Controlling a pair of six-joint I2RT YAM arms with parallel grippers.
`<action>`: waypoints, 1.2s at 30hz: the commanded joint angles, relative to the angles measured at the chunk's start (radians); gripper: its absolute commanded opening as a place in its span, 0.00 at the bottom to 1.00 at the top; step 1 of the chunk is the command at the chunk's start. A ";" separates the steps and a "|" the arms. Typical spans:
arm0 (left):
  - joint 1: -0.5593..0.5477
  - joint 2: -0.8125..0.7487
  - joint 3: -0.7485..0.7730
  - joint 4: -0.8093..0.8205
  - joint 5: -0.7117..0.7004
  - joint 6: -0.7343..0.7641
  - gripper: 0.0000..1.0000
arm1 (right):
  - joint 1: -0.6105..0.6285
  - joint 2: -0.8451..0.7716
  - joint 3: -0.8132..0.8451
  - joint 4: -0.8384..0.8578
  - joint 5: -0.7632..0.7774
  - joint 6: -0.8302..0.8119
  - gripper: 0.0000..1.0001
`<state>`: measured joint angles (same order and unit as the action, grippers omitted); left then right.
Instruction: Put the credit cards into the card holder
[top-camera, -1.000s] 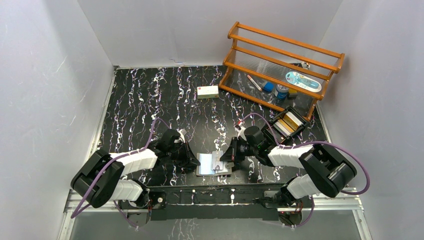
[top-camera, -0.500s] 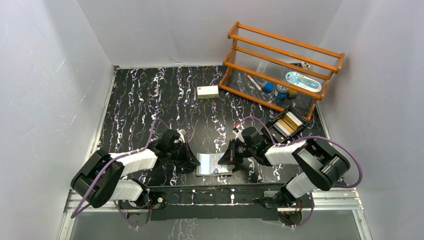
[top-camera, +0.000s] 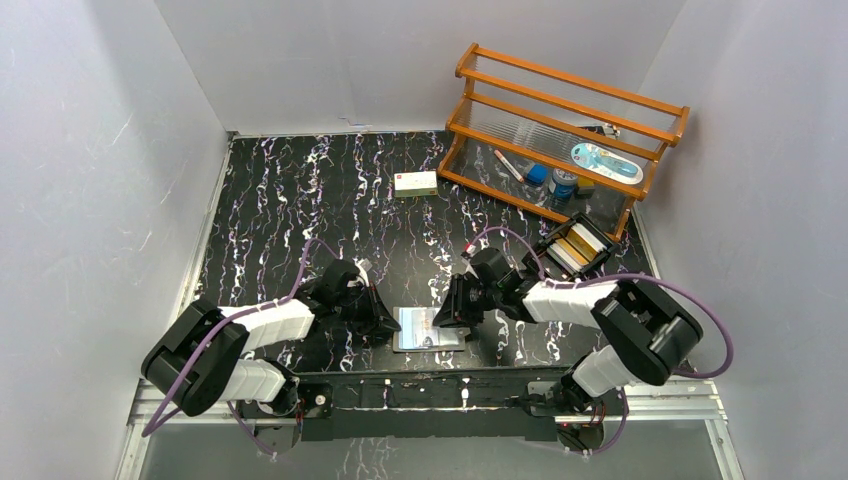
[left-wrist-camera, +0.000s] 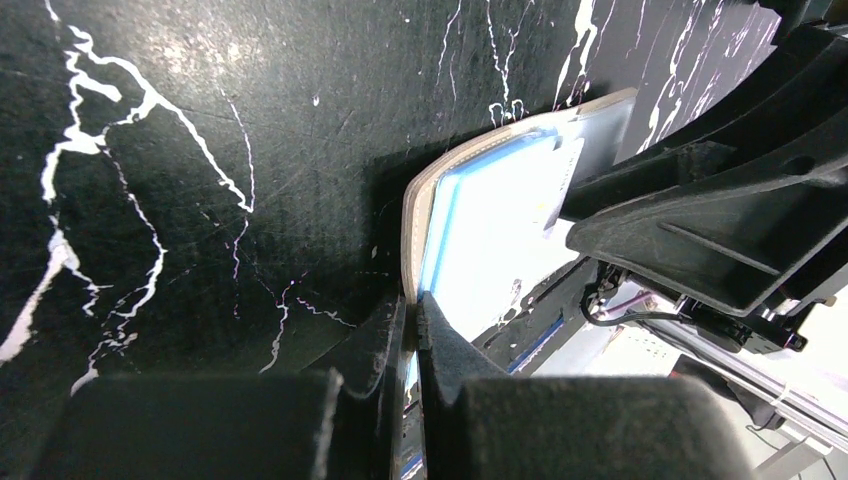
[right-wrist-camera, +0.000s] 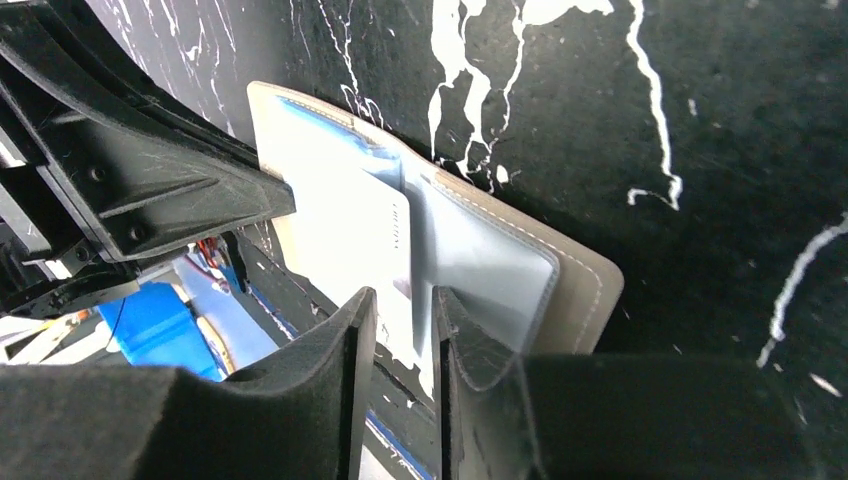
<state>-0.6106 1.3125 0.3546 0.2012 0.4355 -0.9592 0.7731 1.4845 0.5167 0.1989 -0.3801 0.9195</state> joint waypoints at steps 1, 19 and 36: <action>0.000 0.005 -0.016 0.009 0.014 0.002 0.00 | 0.004 -0.061 0.049 -0.134 0.090 0.003 0.36; -0.003 0.019 -0.003 0.005 0.002 0.004 0.00 | 0.124 0.034 0.133 -0.064 0.103 0.053 0.22; -0.009 -0.004 0.017 -0.024 0.001 0.007 0.00 | 0.139 -0.011 0.185 -0.239 0.213 -0.035 0.30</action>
<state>-0.6117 1.3262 0.3546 0.2203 0.4458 -0.9619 0.9169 1.5288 0.6655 0.0261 -0.2317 0.9440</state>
